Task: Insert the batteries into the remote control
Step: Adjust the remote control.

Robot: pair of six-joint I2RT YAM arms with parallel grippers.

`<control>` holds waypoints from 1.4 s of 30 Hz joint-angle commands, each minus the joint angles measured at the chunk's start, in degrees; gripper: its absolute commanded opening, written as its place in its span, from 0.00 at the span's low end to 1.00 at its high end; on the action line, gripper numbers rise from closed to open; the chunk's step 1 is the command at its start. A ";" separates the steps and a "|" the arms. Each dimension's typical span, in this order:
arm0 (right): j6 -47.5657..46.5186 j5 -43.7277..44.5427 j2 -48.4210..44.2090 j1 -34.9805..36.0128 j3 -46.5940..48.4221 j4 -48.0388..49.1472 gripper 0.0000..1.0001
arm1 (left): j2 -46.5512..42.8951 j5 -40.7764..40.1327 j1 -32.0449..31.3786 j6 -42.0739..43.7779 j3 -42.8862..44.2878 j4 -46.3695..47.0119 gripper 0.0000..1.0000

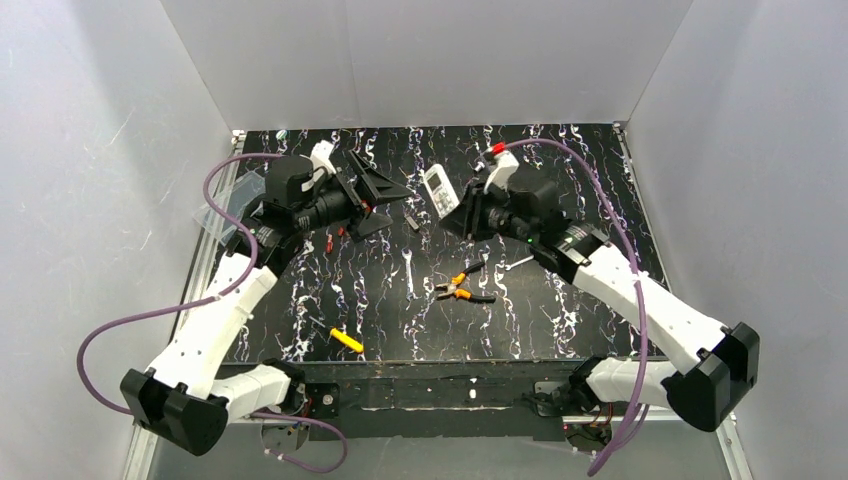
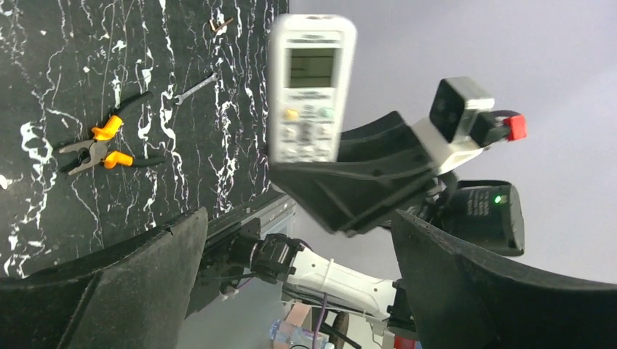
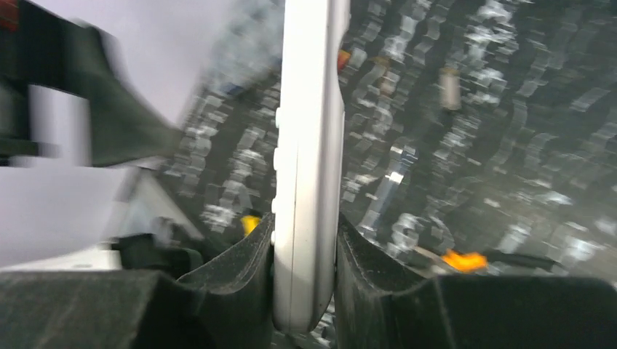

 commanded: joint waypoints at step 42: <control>-44.80 47.30 12.29 31.72 12.40 -11.52 0.01 | 5.12 -6.50 -3.85 -8.85 3.66 -17.38 0.39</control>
